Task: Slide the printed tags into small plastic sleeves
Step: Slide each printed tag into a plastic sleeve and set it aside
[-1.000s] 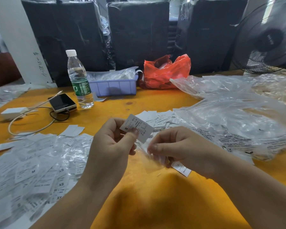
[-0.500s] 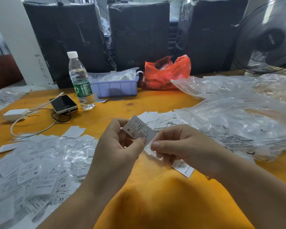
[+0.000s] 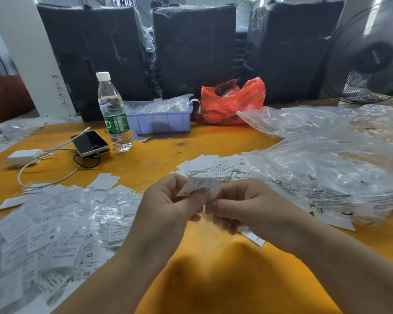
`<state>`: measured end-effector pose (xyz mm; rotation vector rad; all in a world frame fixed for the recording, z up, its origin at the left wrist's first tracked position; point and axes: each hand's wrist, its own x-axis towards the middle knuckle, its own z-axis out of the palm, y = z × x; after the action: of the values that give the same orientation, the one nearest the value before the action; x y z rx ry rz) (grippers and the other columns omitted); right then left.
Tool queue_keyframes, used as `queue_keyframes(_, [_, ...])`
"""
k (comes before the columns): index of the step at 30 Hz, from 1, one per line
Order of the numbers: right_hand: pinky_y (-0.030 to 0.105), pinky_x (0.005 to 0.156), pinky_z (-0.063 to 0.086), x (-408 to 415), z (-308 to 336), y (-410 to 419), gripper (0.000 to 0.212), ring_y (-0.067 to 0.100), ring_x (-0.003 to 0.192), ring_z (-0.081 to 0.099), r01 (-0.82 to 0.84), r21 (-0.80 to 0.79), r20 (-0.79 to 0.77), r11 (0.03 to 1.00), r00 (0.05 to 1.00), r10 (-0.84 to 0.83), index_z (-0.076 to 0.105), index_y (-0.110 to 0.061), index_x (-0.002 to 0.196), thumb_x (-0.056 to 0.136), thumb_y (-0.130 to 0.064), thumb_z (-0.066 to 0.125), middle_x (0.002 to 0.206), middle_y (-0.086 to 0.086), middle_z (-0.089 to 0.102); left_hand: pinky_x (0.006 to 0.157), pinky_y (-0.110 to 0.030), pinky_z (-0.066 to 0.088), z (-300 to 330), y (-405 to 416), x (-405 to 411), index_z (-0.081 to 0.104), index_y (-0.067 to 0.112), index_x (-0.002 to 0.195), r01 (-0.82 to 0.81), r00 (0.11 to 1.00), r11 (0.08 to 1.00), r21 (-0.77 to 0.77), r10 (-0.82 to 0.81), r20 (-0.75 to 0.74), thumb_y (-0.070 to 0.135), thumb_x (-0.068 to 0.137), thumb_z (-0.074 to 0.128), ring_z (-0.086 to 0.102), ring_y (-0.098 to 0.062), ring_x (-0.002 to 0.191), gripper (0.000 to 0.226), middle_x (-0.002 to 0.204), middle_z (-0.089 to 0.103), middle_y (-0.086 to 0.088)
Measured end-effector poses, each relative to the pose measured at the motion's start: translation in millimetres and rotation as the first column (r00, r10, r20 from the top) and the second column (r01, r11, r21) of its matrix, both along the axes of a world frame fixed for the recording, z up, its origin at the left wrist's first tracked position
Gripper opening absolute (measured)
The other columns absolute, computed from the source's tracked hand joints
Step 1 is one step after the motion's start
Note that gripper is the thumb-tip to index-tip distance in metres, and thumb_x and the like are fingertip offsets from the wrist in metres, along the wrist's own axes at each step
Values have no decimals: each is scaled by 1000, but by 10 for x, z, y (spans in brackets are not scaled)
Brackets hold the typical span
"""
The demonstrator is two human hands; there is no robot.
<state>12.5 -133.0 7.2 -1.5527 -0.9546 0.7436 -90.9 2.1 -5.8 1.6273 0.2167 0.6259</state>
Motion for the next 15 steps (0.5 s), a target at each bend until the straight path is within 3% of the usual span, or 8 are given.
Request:
queue_keyframes(3, [23, 54, 42, 5, -10, 4, 15, 14, 56, 51, 44, 32, 21, 999, 999, -45, 66, 5, 82, 89, -8, 64, 62, 4, 60, 55, -19, 51, -7, 17, 8, 72, 6, 92, 27, 999, 997, -72, -29, -29, 21, 77, 72, 60, -9, 61, 21, 72, 68, -6])
queue_keyframes(10, [31, 57, 37, -4, 24, 0, 13, 22, 59, 47, 62, 46, 31, 997, 998, -63, 65, 9, 79, 87, -1, 63, 63, 11, 56, 54, -25, 51, 39, 19, 9, 75, 23, 86, 64, 996, 983, -172, -74, -52, 39, 75, 70, 61, -12, 64, 20, 74, 69, -3])
queue_keyframes(12, [31, 57, 36, 5, 28, -7, 14, 22, 58, 47, 59, 6, 69, 998, 996, -60, 63, 9, 76, 86, 0, 64, 63, 13, 55, 55, -22, 52, 74, 67, -17, 73, 27, 83, 10, 996, 999, -42, -14, -84, 42, 74, 70, 63, -7, 65, 18, 74, 70, 1])
queue_keyframes(15, [34, 58, 33, 15, 49, -29, 19, 23, 59, 44, 36, -47, 132, 998, 991, -29, 62, -1, 63, 81, -5, 65, 61, 12, 51, 56, -27, 50, 145, 154, -69, 74, 35, 82, -17, 990, 949, 315, 61, -129, 34, 81, 70, 62, -10, 73, 4, 79, 70, 3])
